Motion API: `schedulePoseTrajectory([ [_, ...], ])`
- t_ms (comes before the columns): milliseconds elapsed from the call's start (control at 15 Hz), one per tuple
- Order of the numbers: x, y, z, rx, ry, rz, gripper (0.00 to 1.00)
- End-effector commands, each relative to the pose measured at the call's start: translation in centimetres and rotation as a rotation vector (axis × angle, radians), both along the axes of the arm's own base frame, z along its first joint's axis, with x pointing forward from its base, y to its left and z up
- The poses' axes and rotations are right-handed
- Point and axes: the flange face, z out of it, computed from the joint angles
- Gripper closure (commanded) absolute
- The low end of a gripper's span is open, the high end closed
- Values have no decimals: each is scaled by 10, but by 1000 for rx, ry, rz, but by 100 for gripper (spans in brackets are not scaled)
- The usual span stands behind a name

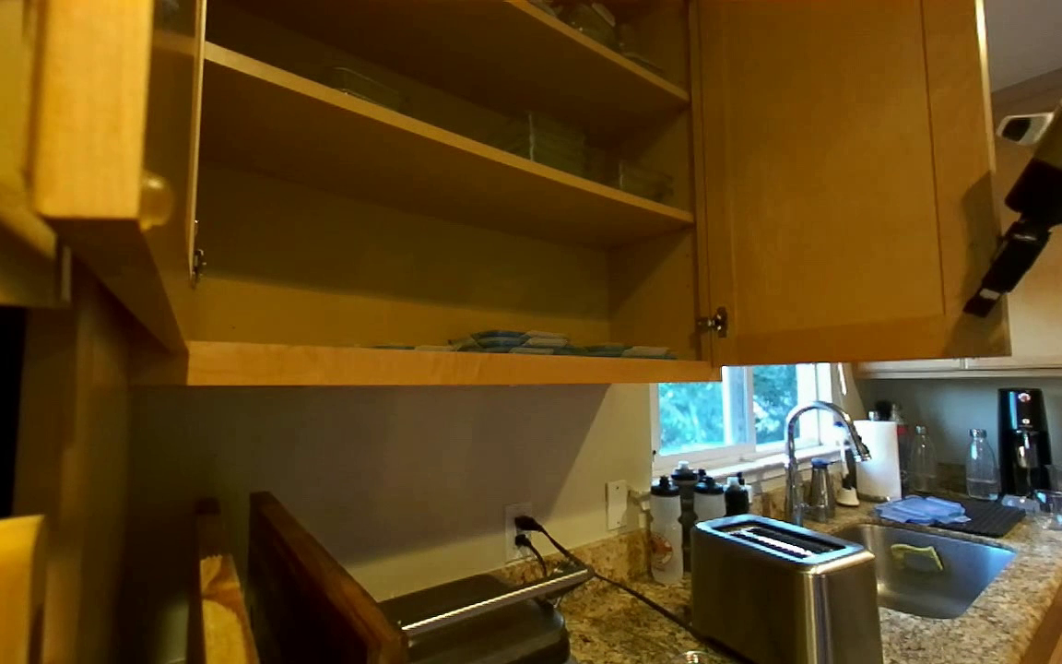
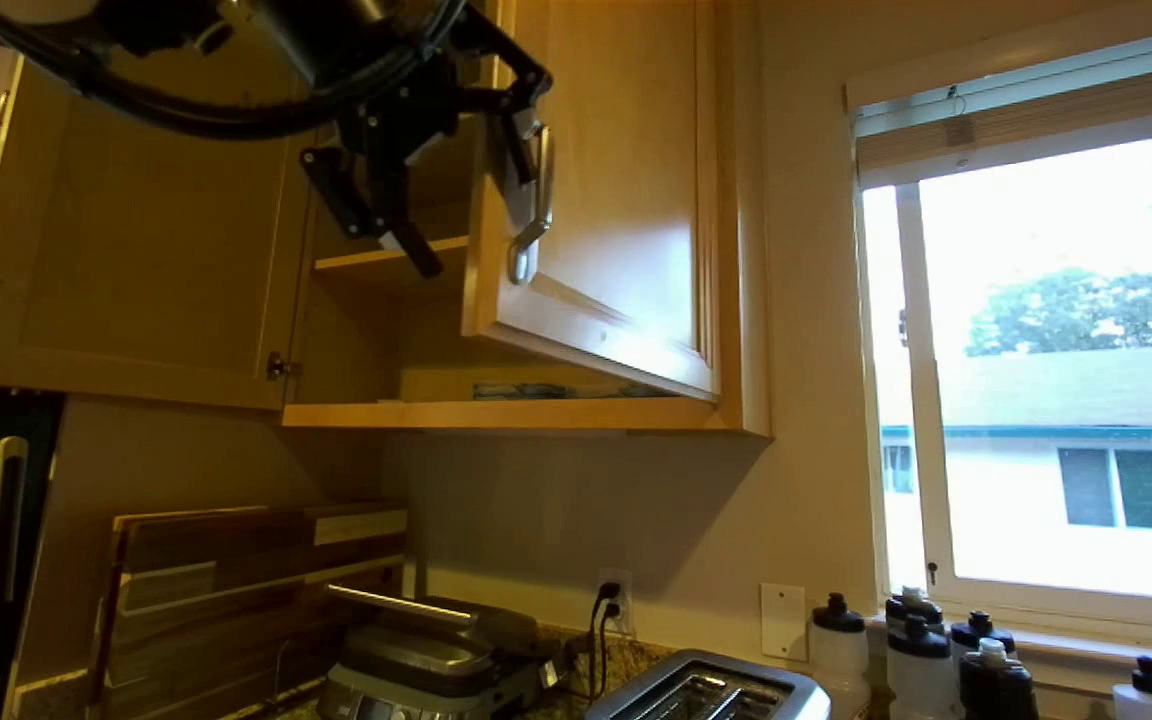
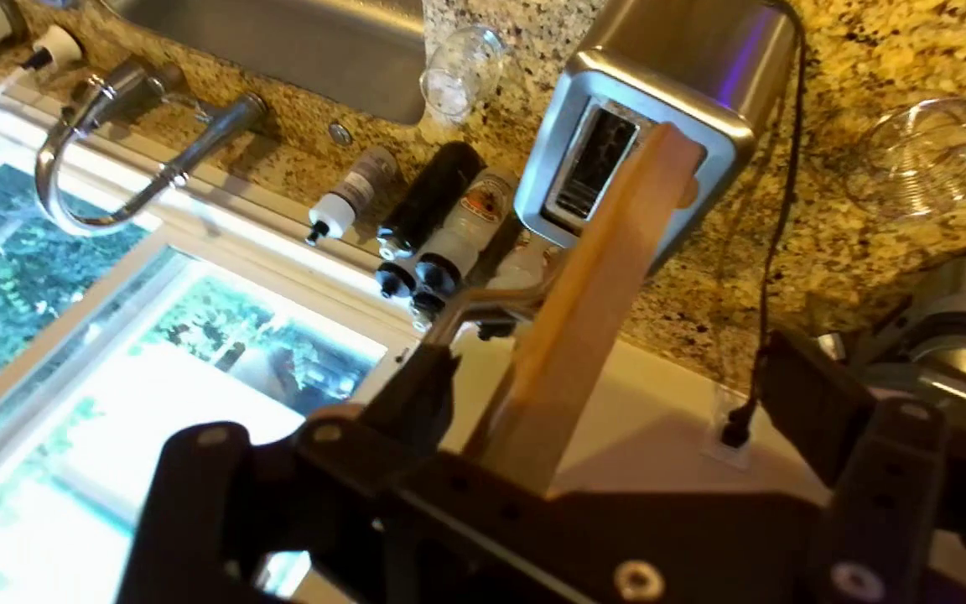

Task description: Close the top cabinet

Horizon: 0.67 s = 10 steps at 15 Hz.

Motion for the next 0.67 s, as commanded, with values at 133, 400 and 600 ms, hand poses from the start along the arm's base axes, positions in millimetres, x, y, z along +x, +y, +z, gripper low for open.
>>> schedulePoseTrajectory([
  [133,15,79,-2,-103,6,266,0],
  [400,26,87,-4,-123,19,288,0],
  [600,27,82,-5,-142,27,241,0],
])
